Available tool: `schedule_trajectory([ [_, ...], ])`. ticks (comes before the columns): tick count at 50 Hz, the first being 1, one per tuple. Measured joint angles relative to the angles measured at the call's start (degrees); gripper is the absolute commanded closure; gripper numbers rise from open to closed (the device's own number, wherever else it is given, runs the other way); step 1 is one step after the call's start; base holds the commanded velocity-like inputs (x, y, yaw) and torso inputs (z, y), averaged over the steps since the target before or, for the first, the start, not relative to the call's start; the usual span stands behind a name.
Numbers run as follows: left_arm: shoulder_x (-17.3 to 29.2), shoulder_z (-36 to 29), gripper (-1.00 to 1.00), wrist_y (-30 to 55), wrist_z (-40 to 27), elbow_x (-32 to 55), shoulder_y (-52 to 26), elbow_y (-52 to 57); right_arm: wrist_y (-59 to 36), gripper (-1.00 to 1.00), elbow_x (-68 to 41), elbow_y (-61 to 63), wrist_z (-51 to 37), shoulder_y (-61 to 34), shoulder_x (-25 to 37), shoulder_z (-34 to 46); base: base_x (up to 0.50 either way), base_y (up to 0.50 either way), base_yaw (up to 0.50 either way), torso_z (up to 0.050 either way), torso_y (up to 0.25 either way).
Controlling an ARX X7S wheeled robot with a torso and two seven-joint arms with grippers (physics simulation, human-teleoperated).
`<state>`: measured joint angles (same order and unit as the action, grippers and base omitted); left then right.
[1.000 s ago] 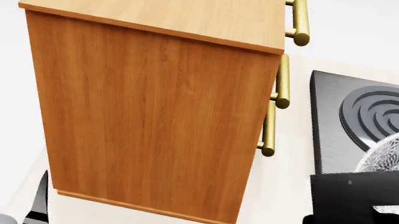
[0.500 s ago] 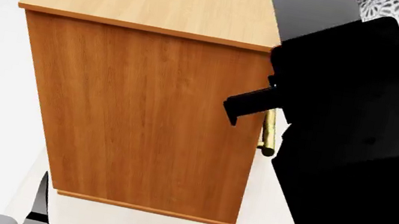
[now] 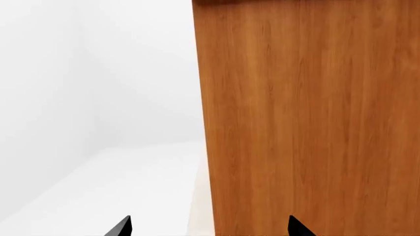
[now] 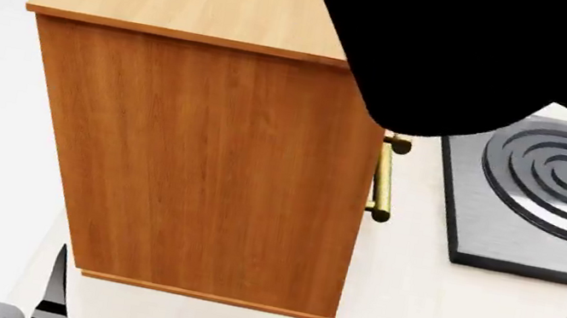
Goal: Put the bowl on the top of the cabinet.
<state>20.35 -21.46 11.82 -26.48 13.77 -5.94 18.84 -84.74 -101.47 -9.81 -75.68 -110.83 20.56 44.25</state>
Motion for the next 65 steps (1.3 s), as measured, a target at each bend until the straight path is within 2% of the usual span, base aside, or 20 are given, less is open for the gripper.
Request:
schedule_trajectory([
  [17, 0.43, 0.35, -1.0, -0.45, -0.04, 0.45, 0.13, -0.69, 3.9, 1.0, 9.33, -6.68, 10.23, -7.22, -5.14, 4.1, 0.0, 0.0, 0.0, 0.0, 0.001],
  [29, 0.5, 0.26, -1.0, -0.71, 0.1, 0.65, -0.11, -1.57, 7.29, 1.0, 14.05, -8.42, 14.62, -8.8, -7.43, 6.16, 0.0, 0.0, 0.0, 0.0, 0.0],
  [65, 0.1, -0.15, -1.0, -3.07, 0.55, 0.81, -0.39, -6.13, 20.7, 1.0, 23.35, -7.02, 22.24, 1.57, -12.91, 11.96, 0.0, 0.0, 0.0, 0.0, 0.001],
])
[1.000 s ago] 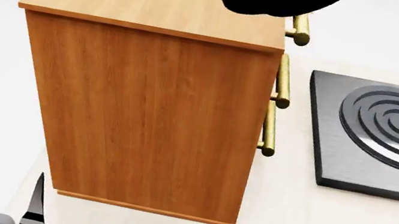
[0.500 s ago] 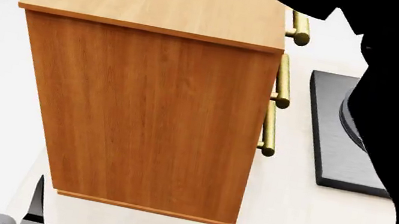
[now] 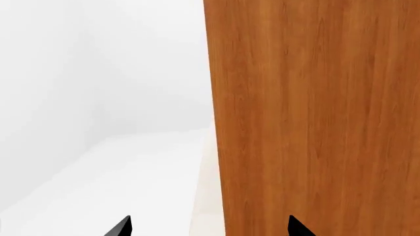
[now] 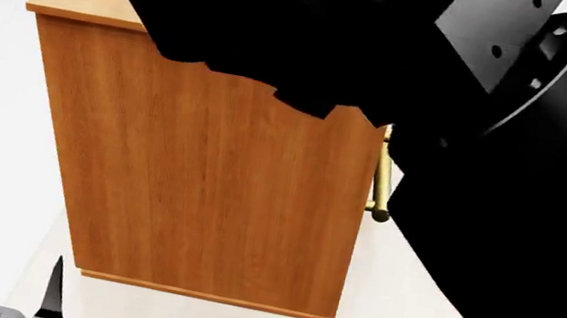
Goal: Put the bowl on the top of the cabinet.
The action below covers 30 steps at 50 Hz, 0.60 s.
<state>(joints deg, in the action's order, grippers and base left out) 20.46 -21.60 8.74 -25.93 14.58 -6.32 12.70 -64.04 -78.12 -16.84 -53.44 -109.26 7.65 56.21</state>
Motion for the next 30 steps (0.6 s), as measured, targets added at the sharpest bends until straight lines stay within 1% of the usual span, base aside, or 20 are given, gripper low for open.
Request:
schedule_trajectory([
  [17, -0.35, 0.04, -1.0, -1.64, 0.57, 0.51, -0.29, -2.94, 4.87, 1.0, 4.44, -1.84, 2.77, 5.07, -1.93, 3.98, 0.0, 0.0, 0.0, 0.0, 0.001],
  [30, -0.47, -0.29, -1.0, -1.72, 0.55, 0.56, -0.51, -3.52, 7.72, 1.0, 4.77, -5.2, -0.31, 8.11, -3.63, 3.37, 0.0, 0.0, 0.0, 0.0, 0.001],
])
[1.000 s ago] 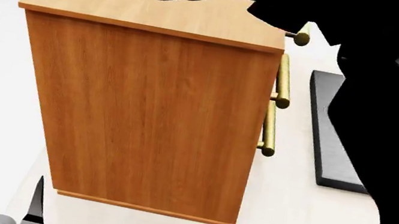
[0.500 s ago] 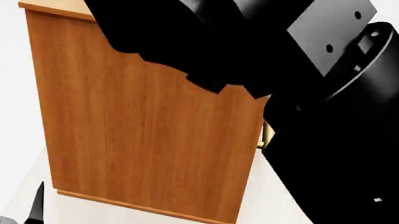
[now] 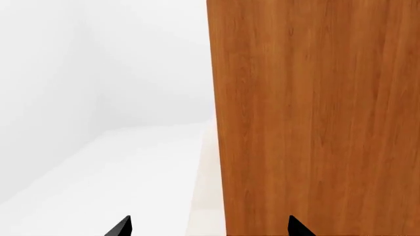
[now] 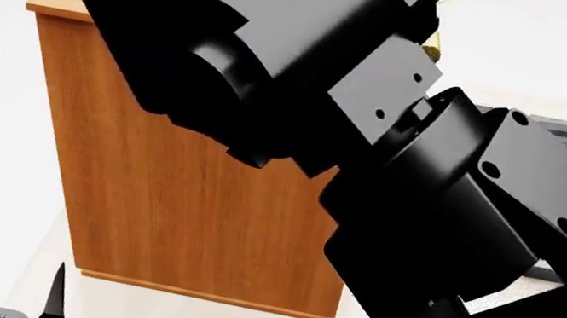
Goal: Put the bowl on the top of the cabinet.
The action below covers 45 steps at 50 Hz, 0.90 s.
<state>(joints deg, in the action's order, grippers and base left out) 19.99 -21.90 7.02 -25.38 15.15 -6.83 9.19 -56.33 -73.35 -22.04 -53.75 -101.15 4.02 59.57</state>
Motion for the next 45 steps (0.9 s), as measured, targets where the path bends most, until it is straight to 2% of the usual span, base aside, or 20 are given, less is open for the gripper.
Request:
schedule_trajectory([
  [20, -0.09, -0.25, -1.0, -0.6, 0.07, 0.22, -0.13, -1.2, 3.53, 1.0, 0.77, -5.2, -3.12, 3.31, -2.23, 0.37, 0.0, 0.0, 0.0, 0.0, 0.001],
  [45, -0.18, -0.46, -1.0, -1.48, 0.33, 0.69, -0.35, -2.62, 4.96, 1.0, 1.86, -1.87, -0.44, 3.91, -2.45, 6.96, 0.0, 0.0, 0.0, 0.0, 0.0],
])
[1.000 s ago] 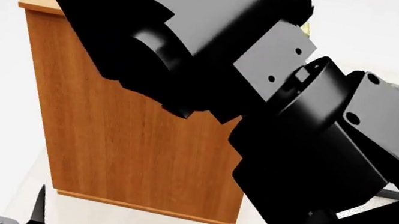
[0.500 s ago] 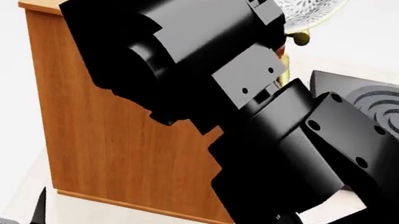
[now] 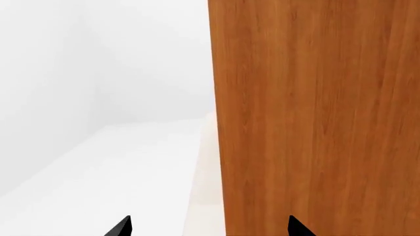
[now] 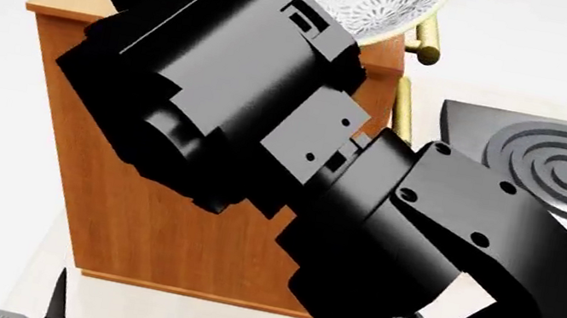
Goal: Put the bowl on the top of the cabinet.
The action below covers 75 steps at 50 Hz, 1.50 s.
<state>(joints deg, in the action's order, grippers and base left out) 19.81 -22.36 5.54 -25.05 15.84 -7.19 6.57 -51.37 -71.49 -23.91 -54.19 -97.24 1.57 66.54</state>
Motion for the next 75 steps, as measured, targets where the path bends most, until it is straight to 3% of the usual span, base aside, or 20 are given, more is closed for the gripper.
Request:
schedule_trajectory([
  [31, -0.2, -0.36, -1.0, -1.33, 0.36, 0.38, -0.31, -1.98, 4.58, 1.0, 3.33, -3.34, 7.11, -1.1, -0.57, 5.72, 0.0, 0.0, 0.0, 0.0, 0.0],
  [32, -0.2, -0.38, -1.0, -1.36, 0.35, 0.36, -0.32, -2.05, 4.78, -1.0, 3.47, -3.61, 7.28, -1.1, -0.63, 5.89, 0.0, 0.0, 0.0, 0.0, 0.0],
  [58, -0.05, -0.71, -1.0, -1.49, 0.14, 0.59, -0.33, -1.92, 2.63, -1.0, -1.8, 6.15, 3.59, -3.43, 5.23, 3.89, 0.0, 0.0, 0.0, 0.0, 0.0],
  [75, 0.25, -0.89, -1.0, -1.12, -0.23, 0.72, -0.28, -0.95, -1.3, -1.0, -10.93, 18.1, -5.22, -7.23, 14.21, -2.9, 0.0, 0.0, 0.0, 0.0, 0.0],
])
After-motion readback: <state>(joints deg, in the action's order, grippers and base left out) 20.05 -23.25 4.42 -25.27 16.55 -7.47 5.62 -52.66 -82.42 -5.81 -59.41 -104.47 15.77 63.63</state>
